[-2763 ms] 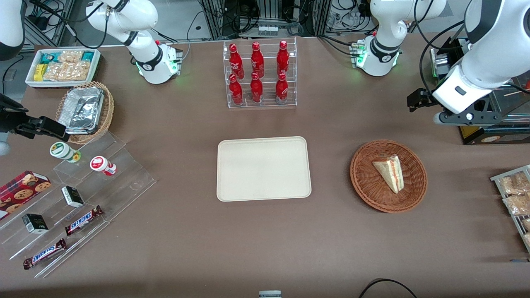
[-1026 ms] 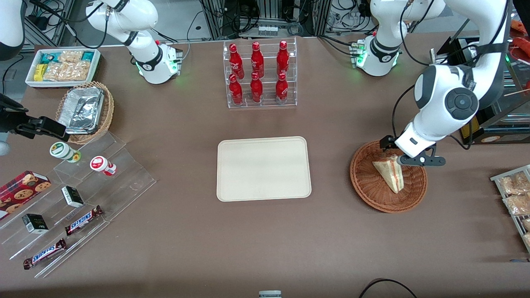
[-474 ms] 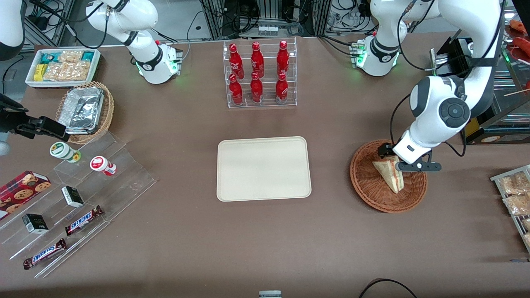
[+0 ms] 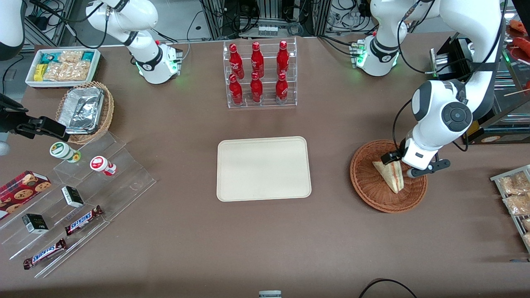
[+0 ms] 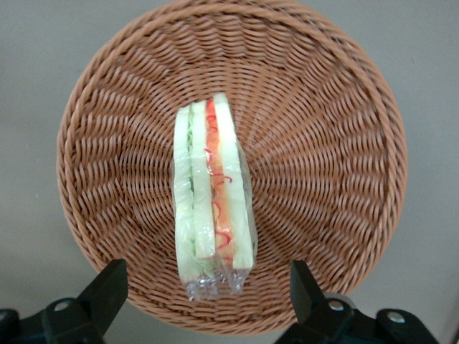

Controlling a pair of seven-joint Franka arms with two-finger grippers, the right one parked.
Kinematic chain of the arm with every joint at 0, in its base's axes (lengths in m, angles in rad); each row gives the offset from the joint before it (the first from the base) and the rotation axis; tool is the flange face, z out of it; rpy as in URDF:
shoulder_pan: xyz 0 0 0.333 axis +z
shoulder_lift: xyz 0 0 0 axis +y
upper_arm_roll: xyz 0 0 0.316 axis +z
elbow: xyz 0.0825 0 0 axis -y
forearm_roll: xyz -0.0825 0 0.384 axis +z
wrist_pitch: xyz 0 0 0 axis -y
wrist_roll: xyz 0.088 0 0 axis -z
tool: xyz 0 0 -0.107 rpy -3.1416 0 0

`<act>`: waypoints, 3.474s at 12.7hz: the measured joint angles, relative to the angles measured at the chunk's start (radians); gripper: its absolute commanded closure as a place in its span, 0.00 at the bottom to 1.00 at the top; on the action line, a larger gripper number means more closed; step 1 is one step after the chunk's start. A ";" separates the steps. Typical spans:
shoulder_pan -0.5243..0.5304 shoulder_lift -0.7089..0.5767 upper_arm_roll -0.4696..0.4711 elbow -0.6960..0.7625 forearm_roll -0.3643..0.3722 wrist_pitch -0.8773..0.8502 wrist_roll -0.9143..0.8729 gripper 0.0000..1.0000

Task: Place sandwich from basket to tray
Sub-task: 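Lower the open left gripper around the wrapped sandwich, then close the left gripper on the sandwich, then lift the sandwich and carry it over the cream tray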

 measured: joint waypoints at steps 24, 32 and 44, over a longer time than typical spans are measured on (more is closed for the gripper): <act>-0.002 0.079 -0.009 0.021 0.001 0.021 -0.099 1.00; -0.067 0.046 -0.184 0.201 -0.003 -0.202 -0.073 1.00; -0.486 0.453 -0.195 0.661 0.022 -0.285 -0.423 1.00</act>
